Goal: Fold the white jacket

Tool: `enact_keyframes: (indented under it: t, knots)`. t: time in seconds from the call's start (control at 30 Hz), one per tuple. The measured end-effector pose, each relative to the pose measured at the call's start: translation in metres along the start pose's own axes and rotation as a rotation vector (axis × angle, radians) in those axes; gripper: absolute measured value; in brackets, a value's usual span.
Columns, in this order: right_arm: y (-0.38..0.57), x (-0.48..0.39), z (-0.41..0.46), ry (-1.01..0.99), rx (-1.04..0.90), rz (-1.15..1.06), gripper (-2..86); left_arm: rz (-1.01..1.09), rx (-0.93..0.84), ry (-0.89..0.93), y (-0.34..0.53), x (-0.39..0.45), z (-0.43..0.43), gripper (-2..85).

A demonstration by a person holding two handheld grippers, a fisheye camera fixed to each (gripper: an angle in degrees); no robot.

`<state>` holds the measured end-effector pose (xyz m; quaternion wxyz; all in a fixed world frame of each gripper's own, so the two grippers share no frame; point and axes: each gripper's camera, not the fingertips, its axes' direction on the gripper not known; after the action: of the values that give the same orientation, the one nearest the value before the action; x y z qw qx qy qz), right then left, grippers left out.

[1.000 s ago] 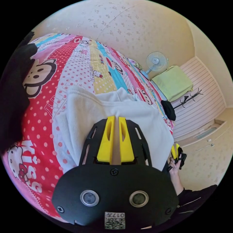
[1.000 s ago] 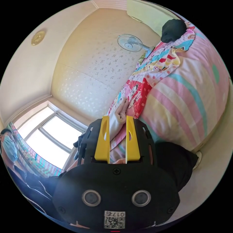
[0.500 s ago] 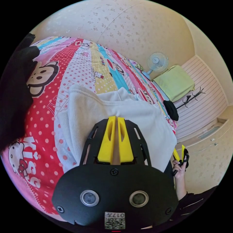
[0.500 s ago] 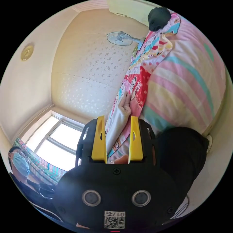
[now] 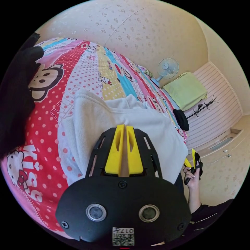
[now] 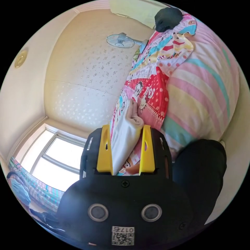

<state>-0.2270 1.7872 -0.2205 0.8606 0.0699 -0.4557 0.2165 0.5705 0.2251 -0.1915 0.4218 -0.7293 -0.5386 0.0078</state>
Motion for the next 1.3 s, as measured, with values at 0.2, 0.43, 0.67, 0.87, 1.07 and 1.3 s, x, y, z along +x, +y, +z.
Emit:
enact_keyframes:
  t: [0.2, 0.43, 0.67, 0.87, 1.07, 1.3]
  knots:
    - [0.011, -0.008, 0.009, 0.130, 0.026, 0.047, 8.8, -0.032, 0.024, 0.001, 0.009, -0.003, -0.009, 1.3]
    - [0.016, 0.004, 0.010, -0.049, -0.039, 0.022, 4.7, 0.147, 0.245, 0.055, 0.075, 0.078, -0.070, 3.3]
    - [0.023, -0.035, 0.017, -0.123, 0.013, -0.005, 3.7, 0.059, 0.027, 0.019, 0.142, 0.110, 0.028, 0.0]
    - [0.035, -0.132, 0.066, -0.225, -0.085, -0.250, 3.9, -0.003, 0.108, 0.139, 0.172, 0.087, 0.017, -0.9]
    - [0.075, -0.219, 0.161, -0.451, -0.392, -0.393, 3.9, -0.051, 0.148, 0.285, 0.198, 0.064, -0.055, -0.9]
    - [0.184, -0.235, 0.240, -0.441, -0.709, -0.488, 4.0, -0.222, 0.524, 0.217, 0.260, -0.024, -0.173, -0.9]
